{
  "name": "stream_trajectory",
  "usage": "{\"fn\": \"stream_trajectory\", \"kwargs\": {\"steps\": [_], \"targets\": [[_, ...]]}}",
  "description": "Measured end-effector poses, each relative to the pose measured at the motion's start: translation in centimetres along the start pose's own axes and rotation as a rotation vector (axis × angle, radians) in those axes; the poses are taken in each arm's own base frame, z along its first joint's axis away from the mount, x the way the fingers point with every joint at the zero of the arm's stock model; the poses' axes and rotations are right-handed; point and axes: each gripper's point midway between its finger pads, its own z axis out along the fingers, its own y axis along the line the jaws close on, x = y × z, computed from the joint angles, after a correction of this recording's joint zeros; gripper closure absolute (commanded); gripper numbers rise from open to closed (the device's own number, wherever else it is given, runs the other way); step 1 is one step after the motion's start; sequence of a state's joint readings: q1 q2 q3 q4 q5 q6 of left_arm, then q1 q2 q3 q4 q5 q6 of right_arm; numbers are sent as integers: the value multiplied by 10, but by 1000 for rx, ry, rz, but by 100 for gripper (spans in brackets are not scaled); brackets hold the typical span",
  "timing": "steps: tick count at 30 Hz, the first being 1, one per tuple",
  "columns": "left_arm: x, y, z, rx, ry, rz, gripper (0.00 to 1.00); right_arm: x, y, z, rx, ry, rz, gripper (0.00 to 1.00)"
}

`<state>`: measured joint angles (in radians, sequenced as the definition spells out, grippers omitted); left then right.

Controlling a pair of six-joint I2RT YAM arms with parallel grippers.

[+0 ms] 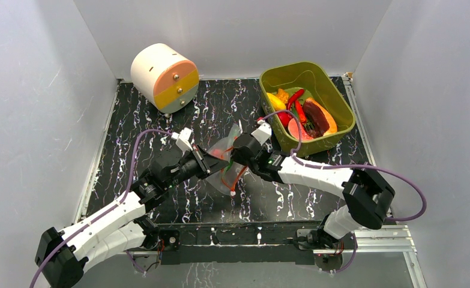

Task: Place the food in the zip-top bag and seal the zipper
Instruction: Place the fake vegetable in the zipper food storage bag, then pick up the fake vegetable from the bin.

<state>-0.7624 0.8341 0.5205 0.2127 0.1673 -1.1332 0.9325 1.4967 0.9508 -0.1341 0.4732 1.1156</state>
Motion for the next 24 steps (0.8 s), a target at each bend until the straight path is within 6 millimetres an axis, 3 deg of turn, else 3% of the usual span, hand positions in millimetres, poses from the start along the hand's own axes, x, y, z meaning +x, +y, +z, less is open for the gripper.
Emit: {"fn": "stream_trajectory", "kwargs": {"steps": [6,10,19,24], "targets": [[-1,5,1,-19,-7,27,100,5,-4,-5,-14,18,-43,46],[-2,16,4,-71,-4,72,100,3,1,-20,-60,48,-83,39],[-8,24,7,-146,7,182,100,-11,28,-75,-208,135,-158,50],[-12,26,5,-175,6,231,100,-10,24,-93,-221,179,-223,57]]}}
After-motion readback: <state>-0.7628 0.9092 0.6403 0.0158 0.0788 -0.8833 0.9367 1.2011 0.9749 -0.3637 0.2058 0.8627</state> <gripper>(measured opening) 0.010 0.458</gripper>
